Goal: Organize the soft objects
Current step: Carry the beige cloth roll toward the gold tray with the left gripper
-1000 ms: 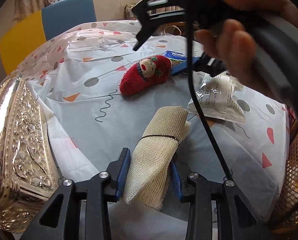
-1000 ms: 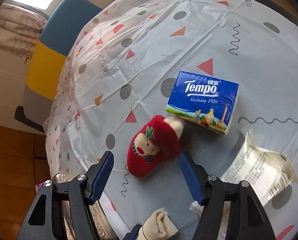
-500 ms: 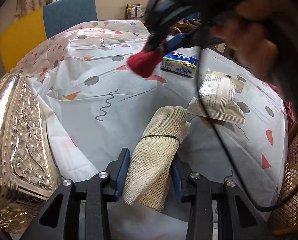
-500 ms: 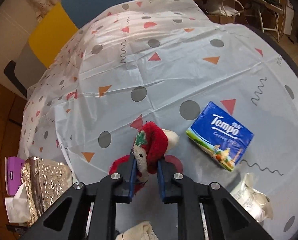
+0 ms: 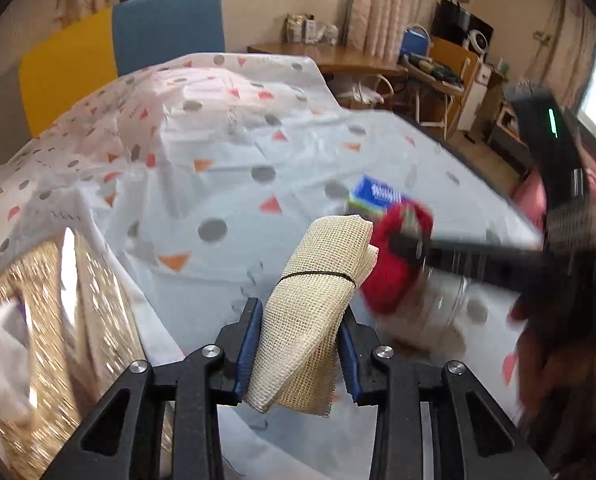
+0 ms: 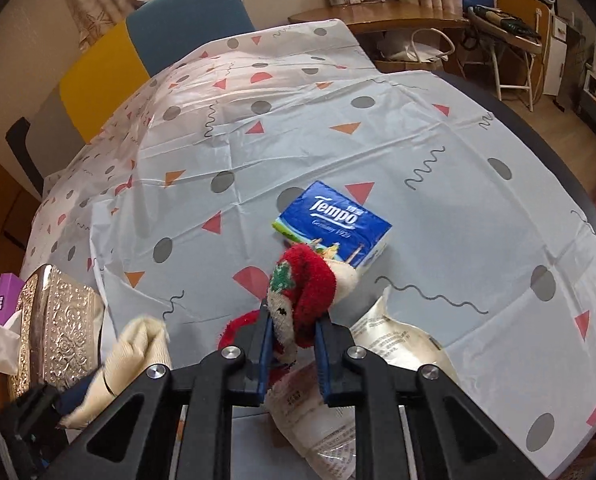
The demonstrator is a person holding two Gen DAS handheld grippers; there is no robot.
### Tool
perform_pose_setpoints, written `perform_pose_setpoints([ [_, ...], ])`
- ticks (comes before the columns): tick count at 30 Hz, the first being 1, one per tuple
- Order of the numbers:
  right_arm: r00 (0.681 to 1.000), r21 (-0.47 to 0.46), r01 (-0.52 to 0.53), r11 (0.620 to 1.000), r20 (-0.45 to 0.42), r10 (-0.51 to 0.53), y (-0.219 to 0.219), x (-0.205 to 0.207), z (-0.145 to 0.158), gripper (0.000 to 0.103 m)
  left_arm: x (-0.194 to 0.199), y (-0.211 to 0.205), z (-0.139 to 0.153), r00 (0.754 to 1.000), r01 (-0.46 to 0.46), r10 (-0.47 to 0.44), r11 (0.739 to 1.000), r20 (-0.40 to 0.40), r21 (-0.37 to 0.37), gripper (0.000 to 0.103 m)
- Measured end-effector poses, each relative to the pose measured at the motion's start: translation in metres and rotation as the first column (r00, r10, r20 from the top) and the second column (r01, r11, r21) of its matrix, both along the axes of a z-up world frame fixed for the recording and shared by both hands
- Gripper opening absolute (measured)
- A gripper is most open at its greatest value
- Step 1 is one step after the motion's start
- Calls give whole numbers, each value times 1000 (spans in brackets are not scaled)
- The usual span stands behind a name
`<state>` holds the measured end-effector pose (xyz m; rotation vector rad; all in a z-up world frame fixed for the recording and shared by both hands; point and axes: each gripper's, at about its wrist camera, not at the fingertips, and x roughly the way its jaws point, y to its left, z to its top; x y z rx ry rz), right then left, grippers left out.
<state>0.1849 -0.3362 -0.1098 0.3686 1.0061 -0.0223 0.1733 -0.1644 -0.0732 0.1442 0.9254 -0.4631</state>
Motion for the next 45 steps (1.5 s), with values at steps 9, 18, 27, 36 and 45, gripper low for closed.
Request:
perform_pose_setpoints([
  [9, 972, -72, -231, 970, -63, 227, 63, 1, -20, 17, 78, 63, 78, 970, -219, 224, 974, 92, -62, 37],
  [18, 971, -76, -228, 971, -87, 222, 63, 0, -30, 18, 80, 197, 123, 886, -418, 433, 900, 163, -123, 37],
  [27, 969, -130, -235, 963, -103, 223, 70, -2, -33, 19, -9, 318, 95, 810, -555, 573, 818, 126, -154, 37],
  [36, 963, -215, -268, 939, -97, 253, 80, -3, -33, 20, -114, 420, 54, 676, -718, 736, 668, 29, -194, 37],
  [45, 961, -255, -276, 926, -88, 262, 82, -5, -34, 20, -170, 449, -10, 593, -803, 795, 573, -127, -164, 37],
])
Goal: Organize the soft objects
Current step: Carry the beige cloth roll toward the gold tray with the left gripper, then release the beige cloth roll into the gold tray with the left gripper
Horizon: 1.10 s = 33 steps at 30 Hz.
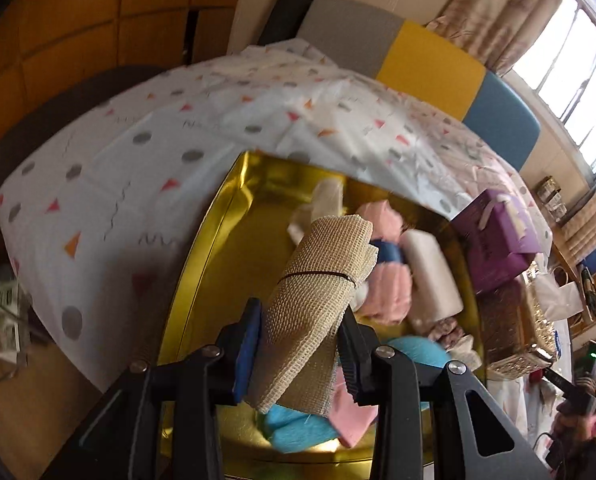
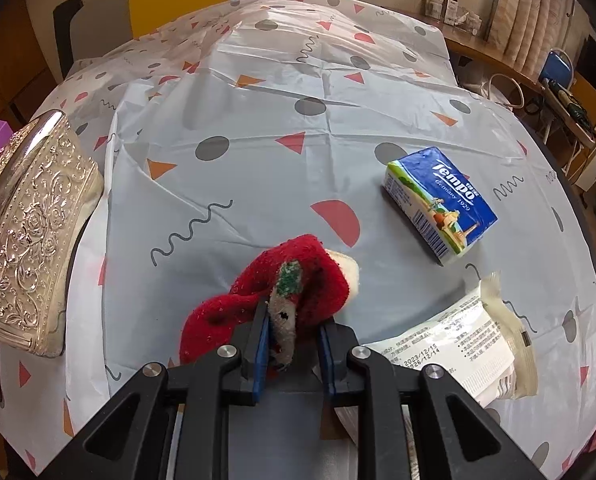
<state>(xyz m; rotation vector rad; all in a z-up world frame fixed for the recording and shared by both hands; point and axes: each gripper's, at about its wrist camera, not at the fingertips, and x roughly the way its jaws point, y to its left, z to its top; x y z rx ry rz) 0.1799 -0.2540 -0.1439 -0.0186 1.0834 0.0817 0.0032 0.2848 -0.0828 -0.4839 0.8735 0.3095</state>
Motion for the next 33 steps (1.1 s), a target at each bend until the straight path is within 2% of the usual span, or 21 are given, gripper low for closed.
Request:
perform_pose_setpoints([
  [3, 1000, -2, 3, 1000, 5, -3, 0, 0, -1, 20, 2, 5, -15, 999, -46, 45, 998, -23, -41, 39],
  [6, 1000, -12, 8, 1000, 10, -7, 1, -2, -1, 20, 9, 5, -27, 997, -58, 56, 998, -50, -36, 43],
  [7, 1000, -15, 8, 1000, 12, -8, 2, -2, -1, 20, 11, 4, -31, 997, -56, 54, 998, -57, -30, 44],
  [9, 1000, -16, 14, 1000, 14, -14, 2, -3, -1, 20, 14, 1, -35, 996, -54, 54, 999, -70, -2, 58],
  [13, 1000, -17, 20, 1000, 15, -19, 2, -3, -1, 20, 9, -4, -39, 996, -42, 46, 997, -81, 60, 61],
  [17, 1000, -12, 21, 1000, 14, -21, 1, -2, -1, 20, 3, -14, -28, 997, -40, 51, 983, -55, 179, 61],
  [19, 1000, -11, 23, 1000, 14, -23, 1, -2, -1, 20, 1, -20, -20, 999, -31, 38, 976, -31, 216, 64],
  [27, 999, -10, 31, 999, 19, -31, 1, -2, 0, 20, -2, -48, 16, 997, 38, -59, 952, 60, 304, 70],
  [33, 999, -14, 34, 999, 27, -33, 2, -2, 0, 19, -2, -74, 33, 990, 83, -120, 927, 80, 365, 71],
])
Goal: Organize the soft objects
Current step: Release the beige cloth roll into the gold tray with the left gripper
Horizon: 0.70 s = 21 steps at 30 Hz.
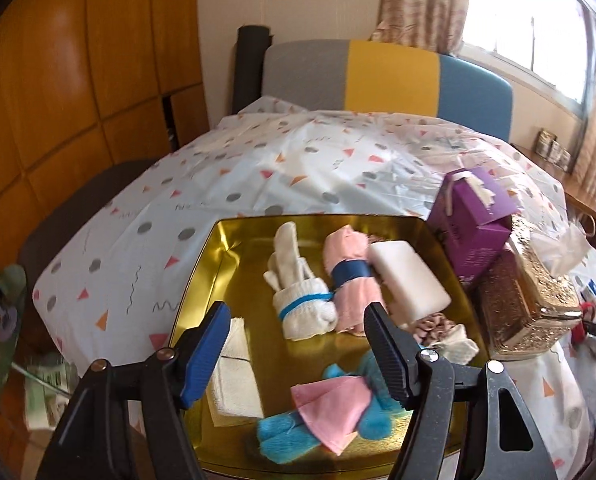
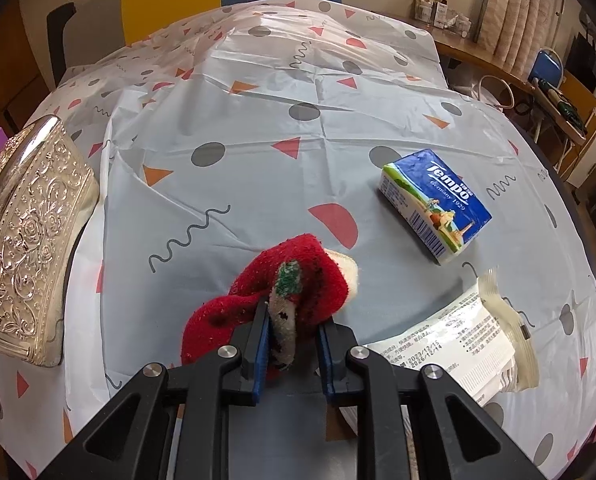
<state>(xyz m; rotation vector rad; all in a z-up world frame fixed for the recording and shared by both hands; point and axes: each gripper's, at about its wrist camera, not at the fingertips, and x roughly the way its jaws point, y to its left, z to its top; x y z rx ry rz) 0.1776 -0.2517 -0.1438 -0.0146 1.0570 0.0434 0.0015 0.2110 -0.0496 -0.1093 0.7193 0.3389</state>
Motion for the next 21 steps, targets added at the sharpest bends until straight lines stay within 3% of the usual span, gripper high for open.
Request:
perform_pose_setpoints([
  [13, 1000, 41, 28, 999, 7, -29, -3, 5, 3, 17, 0, -24, -2, 998, 66, -66, 998, -16, 15, 73],
  [21, 993, 100, 116, 988, 12, -118, -5, 27, 18, 16, -2, -24, -3, 997, 81, -80, 997, -20, 10, 73],
])
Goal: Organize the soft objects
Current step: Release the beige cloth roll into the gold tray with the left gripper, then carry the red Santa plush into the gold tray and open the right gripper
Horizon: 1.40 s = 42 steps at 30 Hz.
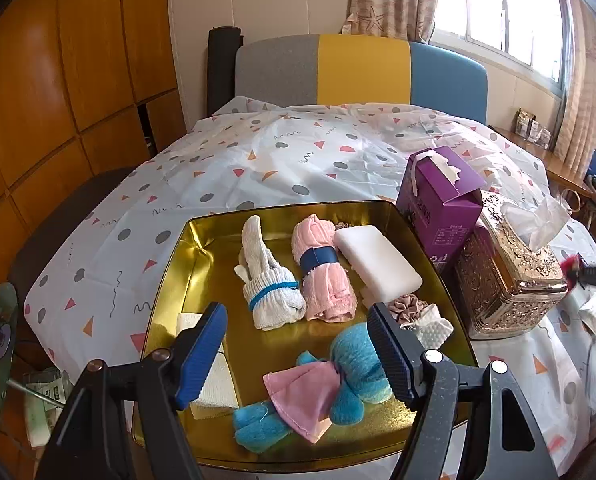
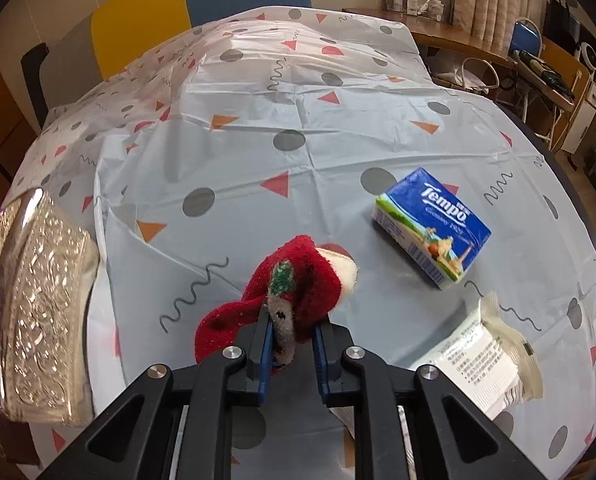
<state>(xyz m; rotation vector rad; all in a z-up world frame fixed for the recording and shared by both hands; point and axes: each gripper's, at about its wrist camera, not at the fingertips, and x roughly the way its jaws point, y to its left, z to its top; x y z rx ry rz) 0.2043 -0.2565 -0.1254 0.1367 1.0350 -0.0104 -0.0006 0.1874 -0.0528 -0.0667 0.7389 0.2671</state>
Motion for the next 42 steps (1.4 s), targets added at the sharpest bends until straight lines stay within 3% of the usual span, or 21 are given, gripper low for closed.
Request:
perform_pose_setpoints([
  [7, 991, -7, -56, 998, 119, 56, 47, 36, 69, 16, -3, 5, -3, 1000, -2, 2, 1000, 0, -13, 73],
  [12, 959, 0, -150, 989, 242, 145, 100, 48, 136, 16, -5, 10, -5, 1000, -12, 12, 1000, -3, -21, 73],
  [17, 887, -6, -316, 949, 352, 298, 170, 32, 192, 16, -7, 16, -8, 1000, -28, 28, 999, -6, -28, 73],
  [21, 812, -20, -465, 885, 387, 436, 226, 2, 209, 16, -10, 21, -9, 999, -44, 43, 999, -4, -30, 73],
  [26, 740, -9, -612, 791, 345, 577, 286, -35, 193, 16, -14, 30, -9, 997, -77, 77, 997, 4, -33, 73],
  [32, 691, 68, -713, 698, 232, 684, 339, -69, 137, 16, -20, 40, -7, 993, -113, 113, 993, 15, -26, 73],
  [37, 685, 140, -728, 671, 96, 723, 371, -76, 75, 16, -23, 46, -7, 992, -124, 124, 992, 18, -27, 73],
  [42, 695, 142, -711, 689, -13, 719, 390, -72, 28, 16, -25, 48, -6, 991, -131, 131, 991, 22, -23, 74],
])
